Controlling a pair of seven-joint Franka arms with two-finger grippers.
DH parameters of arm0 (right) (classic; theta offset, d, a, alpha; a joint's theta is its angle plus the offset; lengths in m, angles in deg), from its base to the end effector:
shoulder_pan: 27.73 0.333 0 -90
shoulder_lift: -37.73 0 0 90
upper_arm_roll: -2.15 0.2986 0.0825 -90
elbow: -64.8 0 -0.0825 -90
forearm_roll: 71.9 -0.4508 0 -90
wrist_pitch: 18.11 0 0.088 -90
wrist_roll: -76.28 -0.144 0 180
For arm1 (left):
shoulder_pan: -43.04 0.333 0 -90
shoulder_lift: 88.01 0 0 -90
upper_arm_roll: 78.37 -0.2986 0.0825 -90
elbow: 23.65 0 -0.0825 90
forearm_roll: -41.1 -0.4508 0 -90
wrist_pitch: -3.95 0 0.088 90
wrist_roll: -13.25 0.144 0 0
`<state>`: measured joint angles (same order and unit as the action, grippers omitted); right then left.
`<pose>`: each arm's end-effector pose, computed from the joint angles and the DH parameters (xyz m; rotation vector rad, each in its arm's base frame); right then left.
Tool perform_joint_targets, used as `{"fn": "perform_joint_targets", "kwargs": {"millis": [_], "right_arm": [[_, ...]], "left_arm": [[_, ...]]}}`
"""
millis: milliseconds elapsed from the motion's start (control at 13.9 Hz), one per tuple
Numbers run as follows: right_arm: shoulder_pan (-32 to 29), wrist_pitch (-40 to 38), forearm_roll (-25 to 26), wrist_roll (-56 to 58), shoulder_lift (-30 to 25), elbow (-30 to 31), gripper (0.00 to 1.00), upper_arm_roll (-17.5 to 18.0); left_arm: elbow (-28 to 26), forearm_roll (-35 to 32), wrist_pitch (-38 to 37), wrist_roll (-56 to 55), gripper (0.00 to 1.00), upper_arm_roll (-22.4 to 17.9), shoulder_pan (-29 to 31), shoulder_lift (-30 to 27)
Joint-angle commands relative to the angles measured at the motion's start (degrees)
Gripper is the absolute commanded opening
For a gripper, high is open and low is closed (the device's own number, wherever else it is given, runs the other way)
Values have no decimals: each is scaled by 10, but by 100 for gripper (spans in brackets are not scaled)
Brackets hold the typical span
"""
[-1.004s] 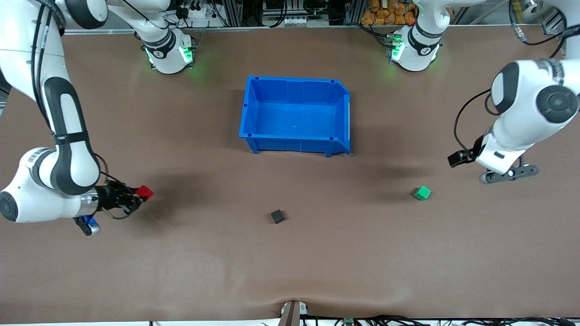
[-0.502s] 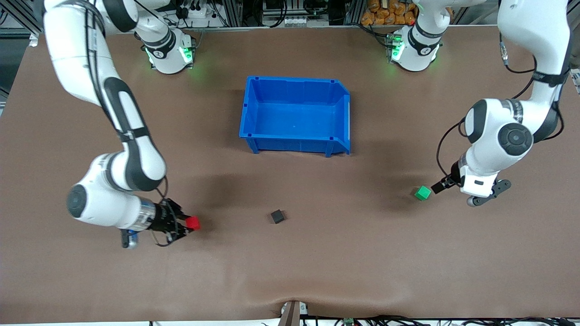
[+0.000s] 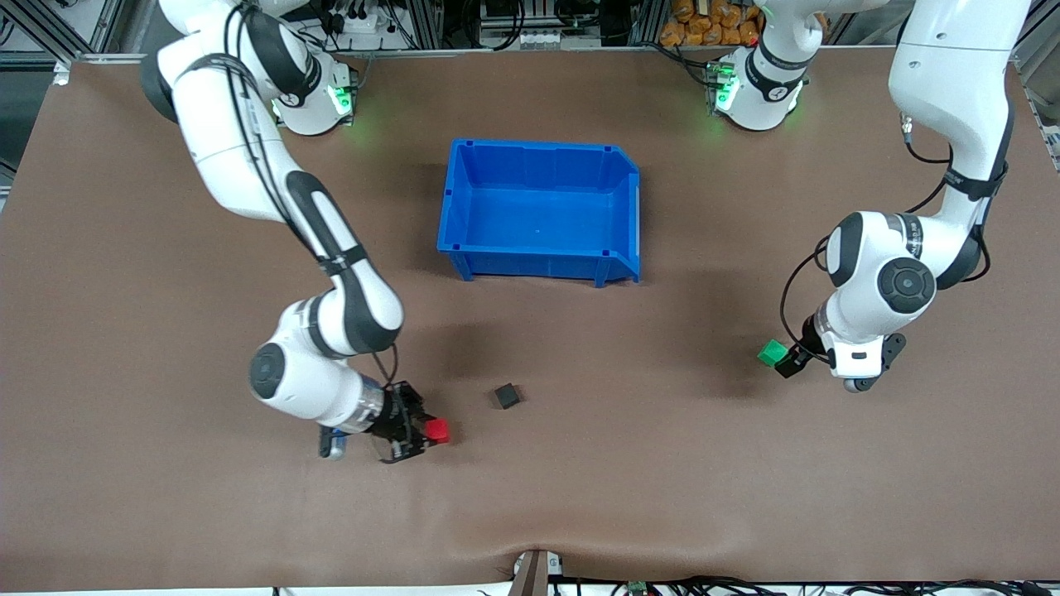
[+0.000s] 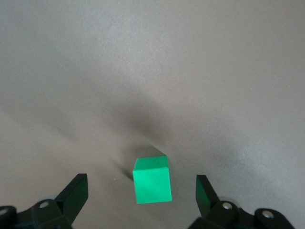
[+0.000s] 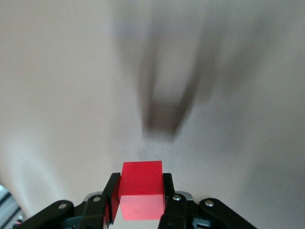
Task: Attach green and red cubes to black cube
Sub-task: 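Carry the red cube against the black cube and open the right gripper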
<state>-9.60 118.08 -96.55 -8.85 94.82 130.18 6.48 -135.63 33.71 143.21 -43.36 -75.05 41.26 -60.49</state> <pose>0.7790 0.3203 0.1398 -2.0608 1.7611 0.2442 0.6520 -0.0559 0.1267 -2.8423 -1.2145 -0.0422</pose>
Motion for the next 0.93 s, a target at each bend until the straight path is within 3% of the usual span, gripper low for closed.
{"fn": "perform_joint_targets", "kwargs": {"millis": [0, 430, 861], "right_arm": [[21, -3, -9, -38, 18, -26, 0, -2], [45, -2, -13, -43, 29, 4, 0, -2], [70, 19, -14, -107, 34, -2, 0, -1]], "left_arm": [[12, 10, 1, -31, 97, 0, -1, 17], [13, 59, 1, -33, 82, 2, -1, 30], [27, 62, 1, -33, 71, 2, -1, 47]]}}
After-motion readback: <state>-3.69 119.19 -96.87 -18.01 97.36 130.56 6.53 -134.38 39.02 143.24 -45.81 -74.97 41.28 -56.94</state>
